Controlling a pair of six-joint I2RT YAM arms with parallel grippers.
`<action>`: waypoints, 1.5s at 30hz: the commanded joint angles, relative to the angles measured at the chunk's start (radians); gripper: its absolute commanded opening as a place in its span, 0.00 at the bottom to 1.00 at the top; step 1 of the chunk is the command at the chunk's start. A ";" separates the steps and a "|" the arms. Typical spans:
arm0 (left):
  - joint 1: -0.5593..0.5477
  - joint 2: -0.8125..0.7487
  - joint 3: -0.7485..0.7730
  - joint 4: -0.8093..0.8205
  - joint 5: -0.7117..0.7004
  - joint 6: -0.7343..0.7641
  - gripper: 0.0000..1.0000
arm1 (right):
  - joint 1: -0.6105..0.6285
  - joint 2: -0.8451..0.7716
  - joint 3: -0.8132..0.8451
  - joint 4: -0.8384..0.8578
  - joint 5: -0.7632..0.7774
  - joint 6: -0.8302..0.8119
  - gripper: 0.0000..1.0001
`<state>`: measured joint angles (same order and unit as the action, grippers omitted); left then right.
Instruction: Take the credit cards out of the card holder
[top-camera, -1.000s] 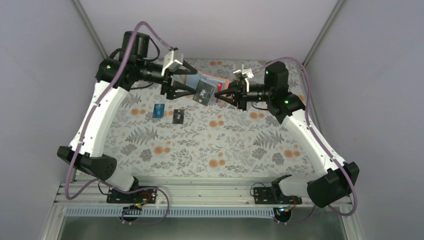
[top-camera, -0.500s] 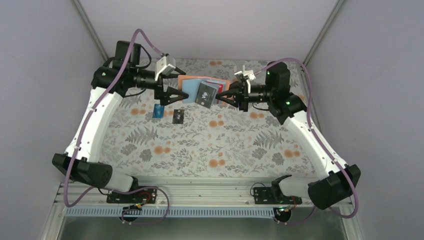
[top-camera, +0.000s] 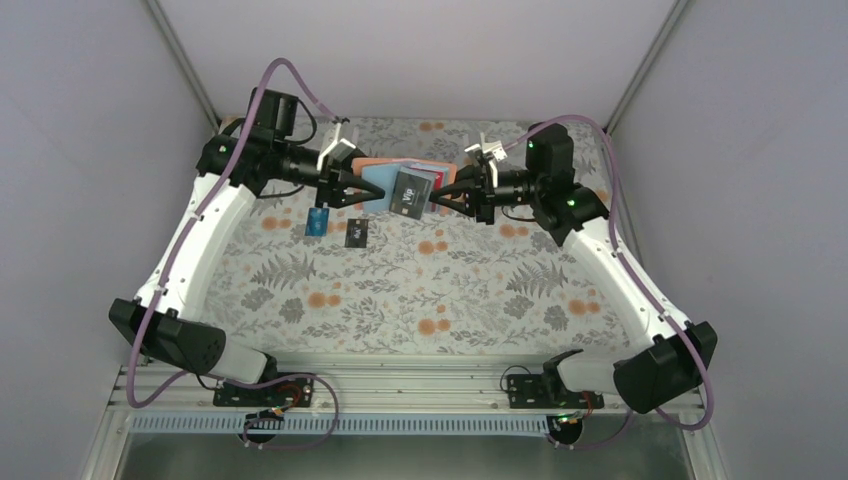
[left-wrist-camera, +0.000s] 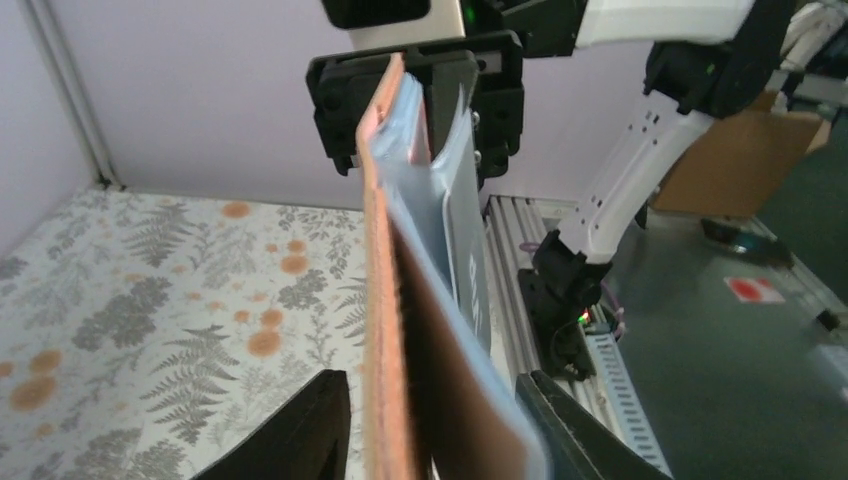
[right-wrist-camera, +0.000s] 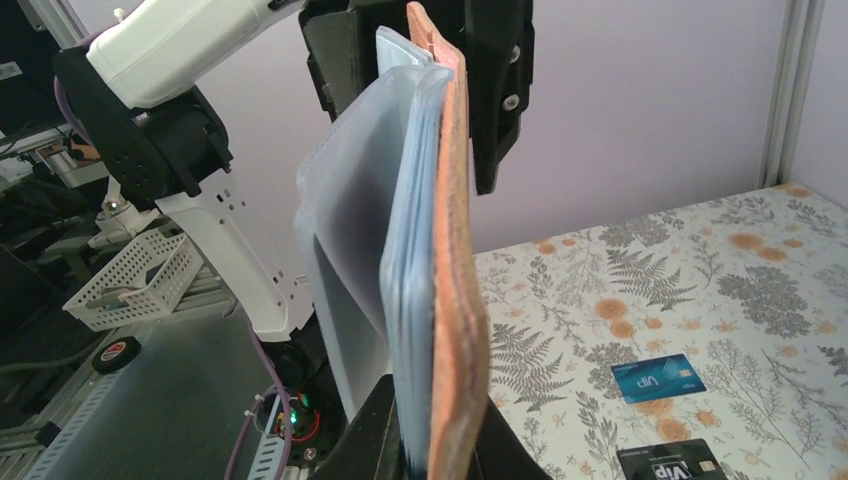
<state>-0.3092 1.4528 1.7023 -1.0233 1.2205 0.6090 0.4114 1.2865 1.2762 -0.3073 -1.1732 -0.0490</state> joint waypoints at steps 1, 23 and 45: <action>-0.001 0.001 -0.024 0.007 0.063 0.019 0.32 | 0.009 0.004 0.019 0.037 -0.037 0.011 0.04; 0.081 -0.037 -0.073 0.114 0.072 -0.162 0.02 | 0.024 0.050 0.003 0.121 -0.008 0.052 0.70; 0.255 -0.070 -0.013 0.228 -0.285 -0.320 0.52 | 0.040 0.105 0.068 0.044 0.273 0.161 0.04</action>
<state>-0.1078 1.4197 1.6432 -0.8730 1.0904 0.3698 0.4496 1.3682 1.2842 -0.2100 -1.0561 0.0574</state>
